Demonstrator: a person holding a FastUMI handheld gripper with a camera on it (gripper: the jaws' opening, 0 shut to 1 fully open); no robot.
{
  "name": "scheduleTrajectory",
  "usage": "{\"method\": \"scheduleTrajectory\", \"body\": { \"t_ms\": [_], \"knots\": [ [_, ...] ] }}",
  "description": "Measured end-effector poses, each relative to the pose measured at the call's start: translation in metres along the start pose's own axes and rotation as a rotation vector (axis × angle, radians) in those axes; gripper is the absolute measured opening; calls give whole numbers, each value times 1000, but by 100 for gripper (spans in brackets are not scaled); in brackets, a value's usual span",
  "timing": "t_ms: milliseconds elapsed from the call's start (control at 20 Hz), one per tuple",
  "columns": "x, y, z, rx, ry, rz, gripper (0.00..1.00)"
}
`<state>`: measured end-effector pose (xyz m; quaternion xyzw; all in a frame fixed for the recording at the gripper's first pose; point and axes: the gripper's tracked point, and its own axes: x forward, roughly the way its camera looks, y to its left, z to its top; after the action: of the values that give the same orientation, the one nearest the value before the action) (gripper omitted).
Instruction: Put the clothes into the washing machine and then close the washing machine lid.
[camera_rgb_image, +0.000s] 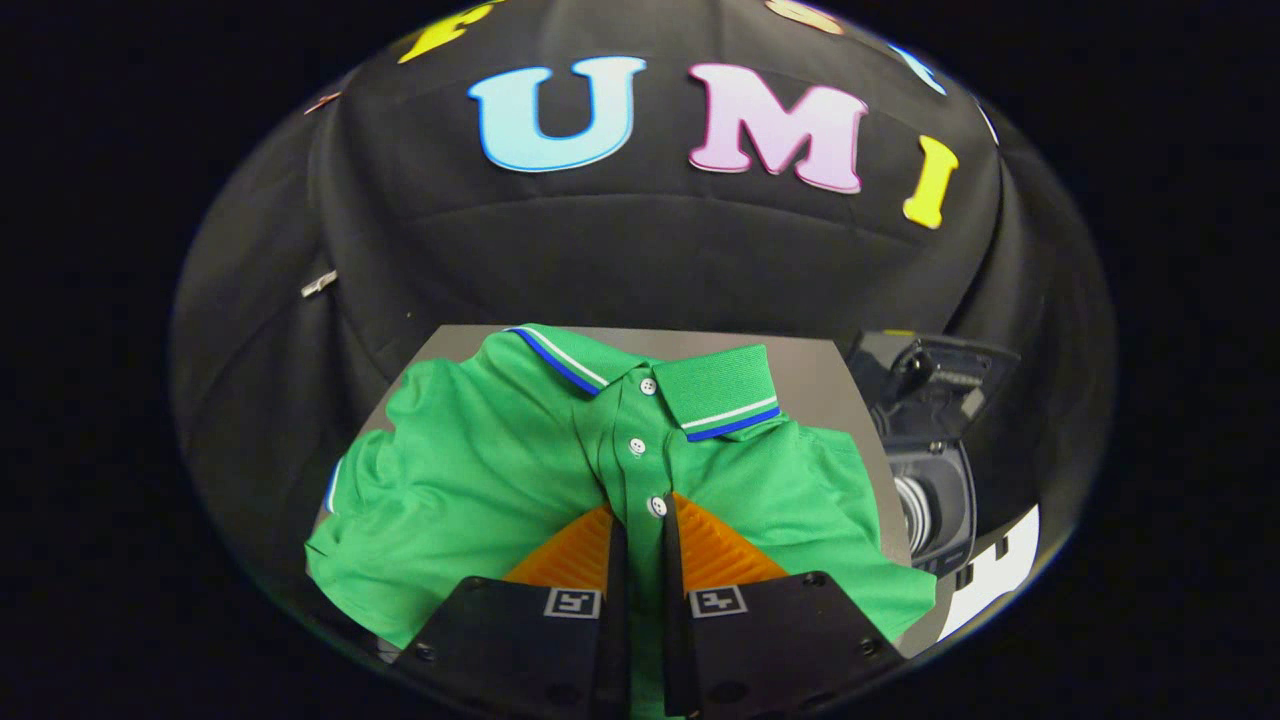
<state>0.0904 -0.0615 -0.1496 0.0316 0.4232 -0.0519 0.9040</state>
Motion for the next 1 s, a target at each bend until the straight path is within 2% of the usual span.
{"method": "scheduleTrajectory", "body": {
  "t_ms": [250, 400, 600, 650, 800, 1000],
  "knots": [
    [-3, 2, 1, -208, -79, -12, 18],
    [-7, 5, 1, -275, -123, -22, 17],
    [-16, 9, 4, -254, -138, 15, 17],
    [-16, 8, 3, -236, -130, 34, 5],
    [-20, 3, 12, -176, -123, 69, 5],
    [-46, 9, 39, -176, -188, 133, 5]
  ]
}}
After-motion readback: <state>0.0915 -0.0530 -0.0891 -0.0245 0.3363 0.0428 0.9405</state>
